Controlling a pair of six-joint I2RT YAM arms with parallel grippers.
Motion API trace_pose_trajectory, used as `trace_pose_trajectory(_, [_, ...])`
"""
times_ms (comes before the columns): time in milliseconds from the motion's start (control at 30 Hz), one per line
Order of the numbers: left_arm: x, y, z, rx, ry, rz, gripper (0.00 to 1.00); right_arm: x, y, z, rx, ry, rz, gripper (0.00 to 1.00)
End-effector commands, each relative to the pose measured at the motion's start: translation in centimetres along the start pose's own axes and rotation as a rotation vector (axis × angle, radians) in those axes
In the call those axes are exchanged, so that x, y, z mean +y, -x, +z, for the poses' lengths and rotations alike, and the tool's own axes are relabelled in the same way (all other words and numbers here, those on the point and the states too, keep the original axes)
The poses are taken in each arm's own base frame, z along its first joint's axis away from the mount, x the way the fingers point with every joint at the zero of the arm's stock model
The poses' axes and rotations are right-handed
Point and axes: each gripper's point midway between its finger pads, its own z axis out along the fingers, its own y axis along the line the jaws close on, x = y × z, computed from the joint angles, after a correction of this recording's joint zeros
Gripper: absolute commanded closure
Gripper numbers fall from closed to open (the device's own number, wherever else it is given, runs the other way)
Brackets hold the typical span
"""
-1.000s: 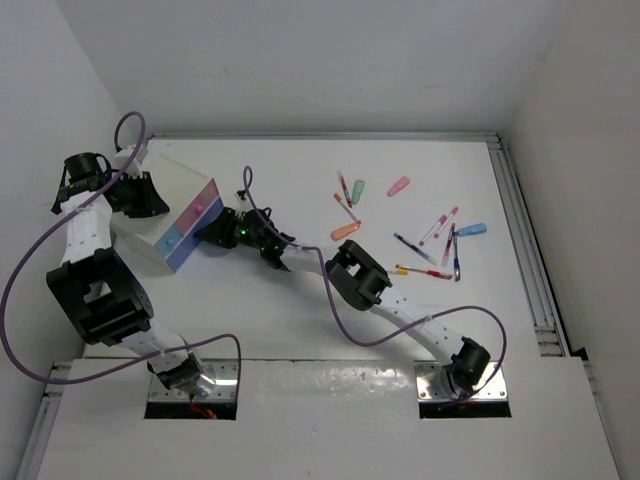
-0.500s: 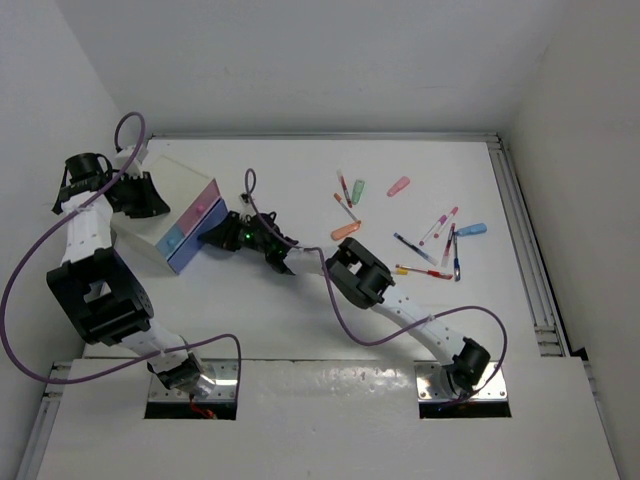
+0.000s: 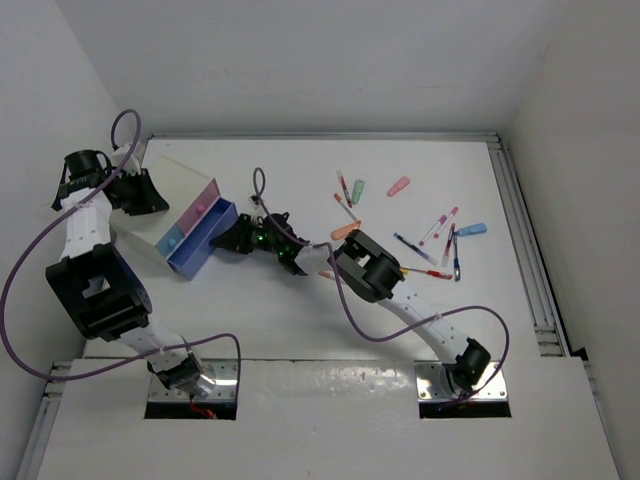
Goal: Sort the stationery into containers
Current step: Open the drawer in the storage box.
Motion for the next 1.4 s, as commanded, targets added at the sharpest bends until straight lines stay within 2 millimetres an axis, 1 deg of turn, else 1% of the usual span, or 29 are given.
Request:
trace_pose_trajectory(0, [3.2, -8.3, 1.6, 0.294, 0.127, -0.117, 0.81, 6.5, 3.6, -0.9, -0.052, 0.143, -0.083, 1.00])
trace_pose_trajectory(67, [3.1, -8.1, 1.7, 0.286, 0.120, -0.124, 0.81, 6.0, 3.1, -1.6, -0.037, 0.130, -0.078, 1.00])
trace_pose_trajectory(100, [3.1, -7.9, 1.7, 0.281, 0.117, -0.123, 0.81, 6.3, 3.5, -1.8, -0.042, 0.134, -0.081, 1.00])
trace_pose_trajectory(300, [2.8, -7.6, 1.9, 0.283, 0.107, -0.129, 0.81, 5.6, 3.1, -3.5, -0.019, 0.098, -0.057, 1.00])
trace_pose_trajectory(333, [2.7, -7.7, 2.0, 0.286, 0.105, -0.129, 0.81, 6.2, 3.2, -3.8, -0.016, 0.103, -0.058, 1.00])
trace_pose_trajectory(367, [2.6, -7.6, 2.1, 0.285, 0.104, -0.126, 0.81, 5.6, 2.7, -4.3, -0.007, 0.086, -0.047, 1.00])
trace_pose_trajectory(433, [2.5, -7.6, 2.3, 0.286, 0.102, -0.126, 0.81, 5.4, 2.2, -4.9, 0.008, 0.071, -0.036, 1.00])
trace_pose_trajectory(500, [2.3, -7.5, 2.4, 0.284, 0.099, -0.125, 0.81, 5.5, 1.9, -5.3, 0.019, 0.068, -0.029, 1.00])
trace_pose_trajectory(533, [2.3, -7.5, 2.5, 0.281, 0.098, -0.125, 0.81, 5.1, 1.5, -5.6, 0.027, 0.056, -0.020, 1.00])
trace_pose_trajectory(567, [2.1, -7.4, 2.5, 0.279, 0.094, -0.123, 0.81, 5.5, 1.6, -5.8, 0.028, 0.058, -0.019, 1.00])
trace_pose_trajectory(633, [2.0, -7.4, 2.7, 0.279, 0.094, -0.125, 0.81, 5.4, 1.3, -6.3, 0.038, 0.051, -0.013, 1.00])
trace_pose_trajectory(667, [1.9, -7.4, 2.8, 0.279, 0.091, -0.124, 0.81, 5.8, 1.3, -6.5, 0.039, 0.056, -0.015, 1.00])
trace_pose_trajectory(733, [1.6, -7.4, 3.0, 0.280, 0.087, -0.119, 0.82, 5.7, 0.9, -6.8, 0.052, 0.051, -0.008, 1.00])
trace_pose_trajectory(967, [1.0, -6.6, 3.2, 0.263, 0.083, -0.100, 0.81, 6.2, 1.3, -7.3, 0.052, 0.051, -0.006, 0.99])
trace_pose_trajectory(1000, [1.0, -6.6, 3.2, 0.264, 0.082, -0.099, 0.81, 6.1, 1.2, -7.3, 0.056, 0.048, 0.000, 0.96])
trace_pose_trajectory(1033, [0.9, -6.5, 3.2, 0.261, 0.084, -0.095, 0.81, 6.1, 1.3, -7.4, 0.058, 0.046, 0.003, 0.89])
trace_pose_trajectory(1067, [0.8, -6.4, 3.3, 0.262, 0.085, -0.087, 0.81, 6.1, 1.4, -7.5, 0.061, 0.047, 0.006, 0.67])
trace_pose_trajectory(1100, [0.8, -6.2, 3.3, 0.260, 0.090, -0.084, 0.81, 6.2, 1.3, -7.7, 0.066, 0.048, 0.008, 0.58])
trace_pose_trajectory(1133, [0.8, -6.2, 3.4, 0.258, 0.092, -0.081, 0.81, 6.2, 1.3, -7.7, 0.070, 0.050, 0.011, 0.45])
trace_pose_trajectory(1200, [0.7, -5.9, 3.4, 0.255, 0.091, -0.078, 0.80, 6.3, 1.1, -7.9, 0.075, 0.050, 0.012, 0.36])
trace_pose_trajectory(1233, [0.6, -5.8, 3.4, 0.254, 0.090, -0.075, 0.79, 6.4, 1.1, -8.0, 0.079, 0.053, 0.012, 0.30])
trace_pose_trajectory(1300, [0.4, -5.2, 3.4, 0.242, 0.085, -0.067, 0.77, 6.5, 1.1, -8.1, 0.082, 0.055, 0.012, 0.26])
trace_pose_trajectory(1367, [-0.2, -4.5, 3.3, 0.225, 0.053, -0.051, 0.74, 6.8, 1.0, -8.4, 0.088, 0.055, 0.005, 0.25])
